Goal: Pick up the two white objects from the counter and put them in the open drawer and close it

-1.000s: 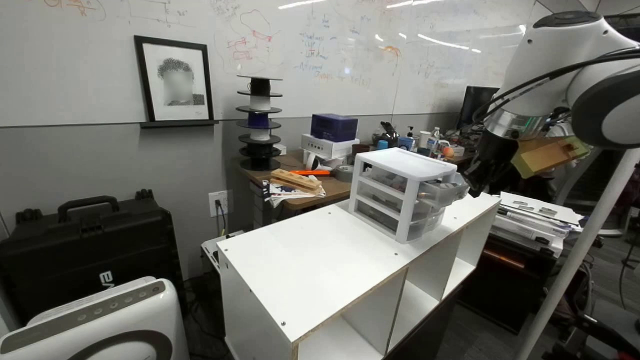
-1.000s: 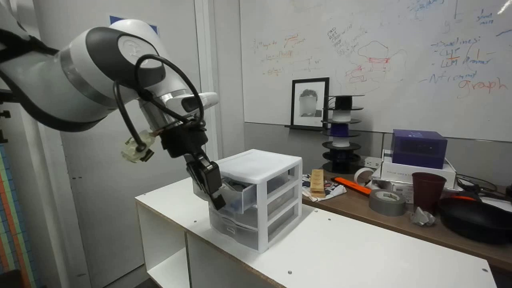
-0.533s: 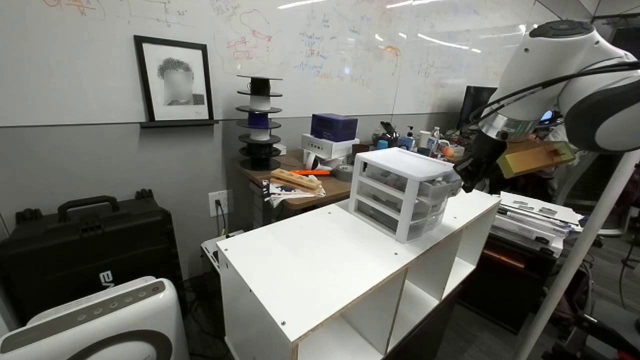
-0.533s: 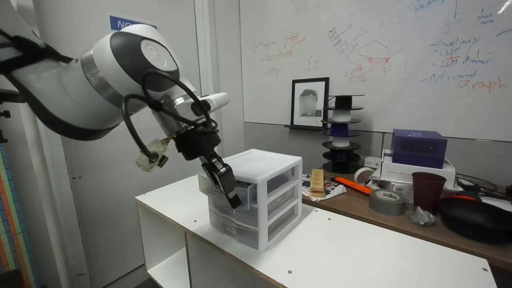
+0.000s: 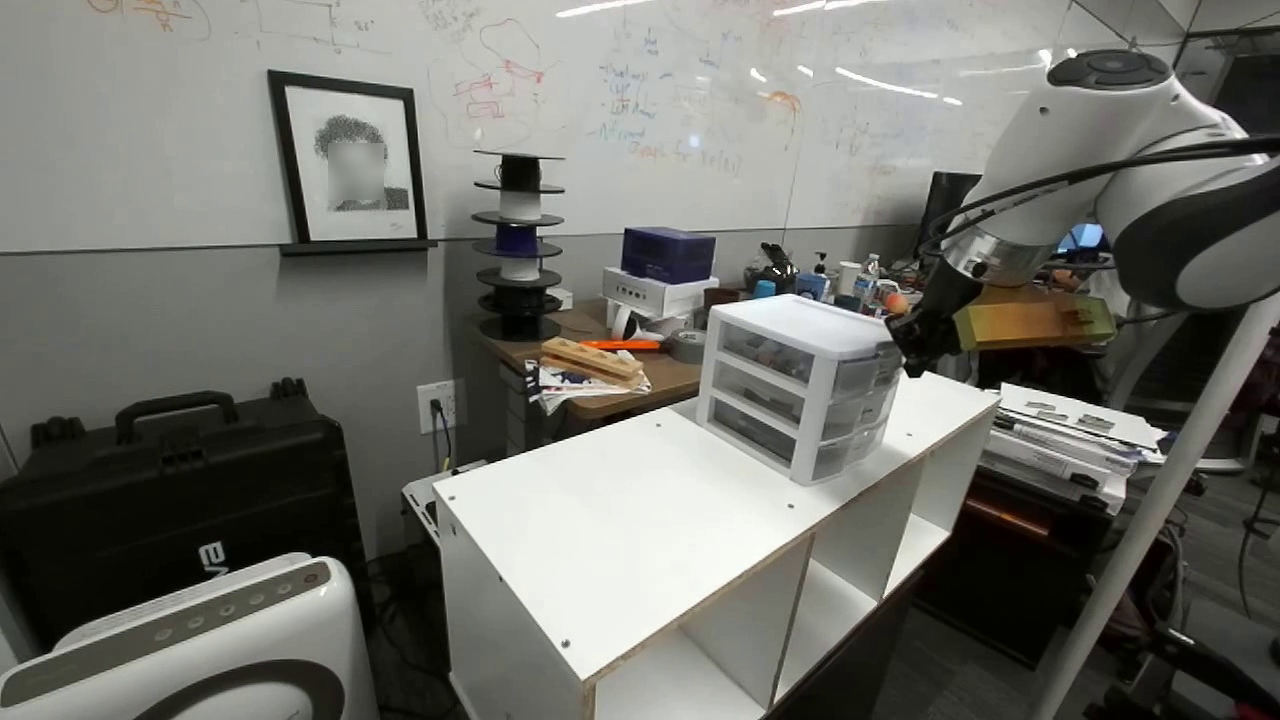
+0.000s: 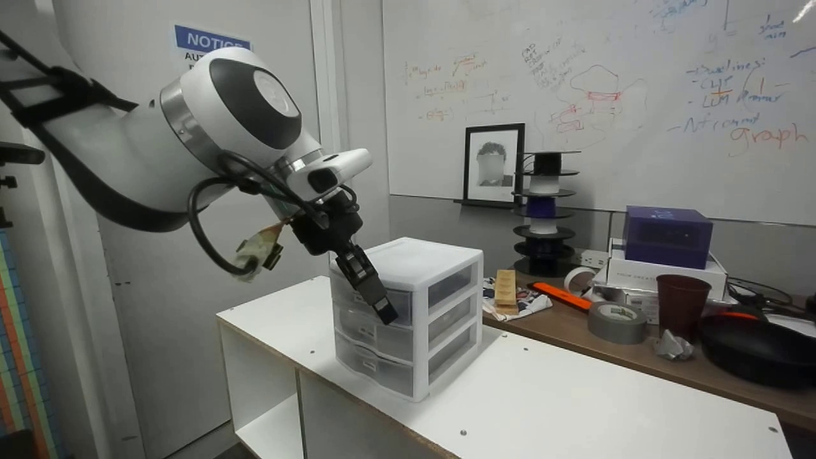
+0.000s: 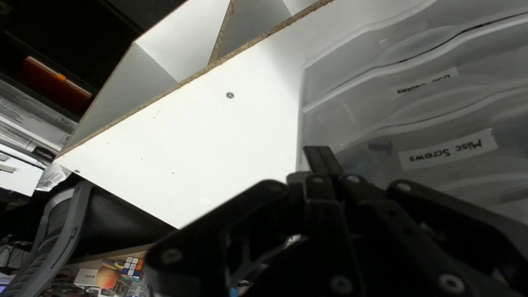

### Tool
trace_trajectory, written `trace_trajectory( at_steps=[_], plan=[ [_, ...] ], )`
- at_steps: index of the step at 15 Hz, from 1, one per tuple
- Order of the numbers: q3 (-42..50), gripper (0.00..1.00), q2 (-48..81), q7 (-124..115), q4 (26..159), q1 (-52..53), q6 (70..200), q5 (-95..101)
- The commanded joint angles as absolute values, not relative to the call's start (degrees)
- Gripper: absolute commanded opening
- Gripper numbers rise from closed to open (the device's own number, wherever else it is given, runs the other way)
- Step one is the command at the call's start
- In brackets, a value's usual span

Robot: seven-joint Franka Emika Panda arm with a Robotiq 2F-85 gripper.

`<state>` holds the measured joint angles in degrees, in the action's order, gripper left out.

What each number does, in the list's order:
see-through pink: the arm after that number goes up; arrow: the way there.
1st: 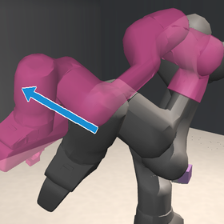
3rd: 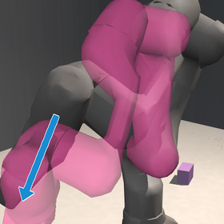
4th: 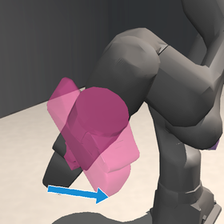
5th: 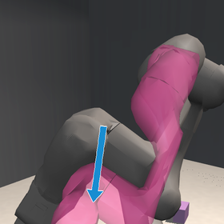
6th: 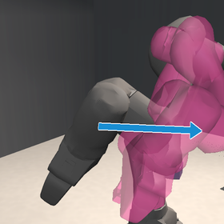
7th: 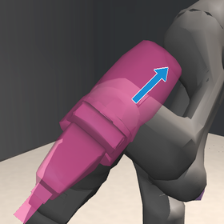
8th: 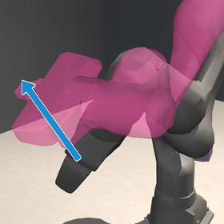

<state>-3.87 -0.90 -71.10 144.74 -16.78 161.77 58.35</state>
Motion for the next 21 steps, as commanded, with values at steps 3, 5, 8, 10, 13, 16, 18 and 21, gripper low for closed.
trace_trajectory(
  at_steps=[3, 5, 8, 10, 13, 16, 18, 21],
  plan=[
    [-4.53, 0.27, -2.66, -67.59, 146.94, -16.03, 164.91, 54.16],
    [-5.12, 0.38, -6.26, -61.98, 150.67, -14.95, 165.47, 47.23],
    [-5.37, 0.6, -12.81, -51.27, 156.47, -10.06, 164.55, 32.85],
    [-4.58, 0.77, -17.13, -44.35, 158.06, -4.18, 161.29, 23.45],
    [-6.51, 0.99, -24.83, -35.79, 157.54, 1.53, 147.62, 11.71],
    [-8.54, 1.0, -31.35, -32.05, 154.94, 4.0, 133.48, 6.53],
    [-9.18, 1.0, -35.17, -29.64, 152.19, 5.31, 124.02, 3.81],
    [-9.52, 0.99, -39.97, -26.36, 147.0, 6.13, 111.45, 0.85]
  ],
)
